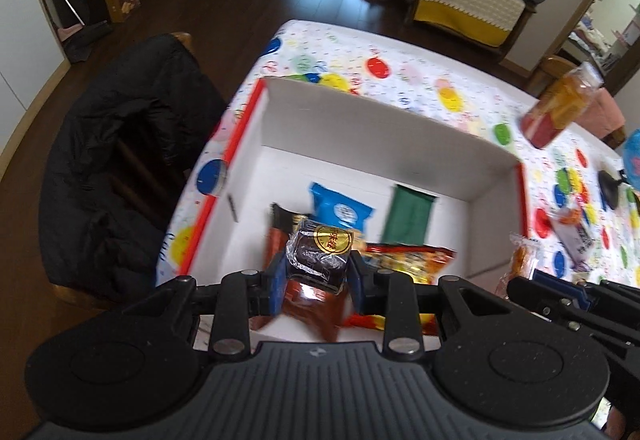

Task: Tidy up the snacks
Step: 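Carry both candies over the red box and lower them inside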

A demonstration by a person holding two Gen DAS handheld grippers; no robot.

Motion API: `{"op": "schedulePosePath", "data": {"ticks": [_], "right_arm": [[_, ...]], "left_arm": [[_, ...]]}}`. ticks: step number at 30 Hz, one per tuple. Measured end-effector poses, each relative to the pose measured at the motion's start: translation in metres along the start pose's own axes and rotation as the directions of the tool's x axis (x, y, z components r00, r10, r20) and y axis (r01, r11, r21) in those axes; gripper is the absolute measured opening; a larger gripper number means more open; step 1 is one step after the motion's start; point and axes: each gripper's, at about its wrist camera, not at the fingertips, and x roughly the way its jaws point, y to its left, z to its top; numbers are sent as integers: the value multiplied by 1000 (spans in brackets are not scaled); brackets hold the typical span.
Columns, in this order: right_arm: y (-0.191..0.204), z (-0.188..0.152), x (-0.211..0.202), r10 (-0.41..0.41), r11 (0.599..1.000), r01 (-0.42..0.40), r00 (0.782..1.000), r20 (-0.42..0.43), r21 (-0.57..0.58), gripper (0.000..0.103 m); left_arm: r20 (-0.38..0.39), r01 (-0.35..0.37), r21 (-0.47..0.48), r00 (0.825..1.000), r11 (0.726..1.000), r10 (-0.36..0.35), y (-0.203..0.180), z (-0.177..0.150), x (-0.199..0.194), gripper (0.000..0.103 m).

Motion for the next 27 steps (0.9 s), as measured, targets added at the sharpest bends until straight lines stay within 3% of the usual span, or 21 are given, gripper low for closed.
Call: {"op": "schedulePosePath", "data": {"ticks": [14,27], "right_arm": [[12,20,71,-6,1000,7,996,-87,14,11],[15,18,89,-9,1000,12,990,-138,22,19]], "left_arm": [[-84,-26,72,996,997,32,8,23,52,31],[-194,-34,111,979,993,55,3,23,82,31]]}}
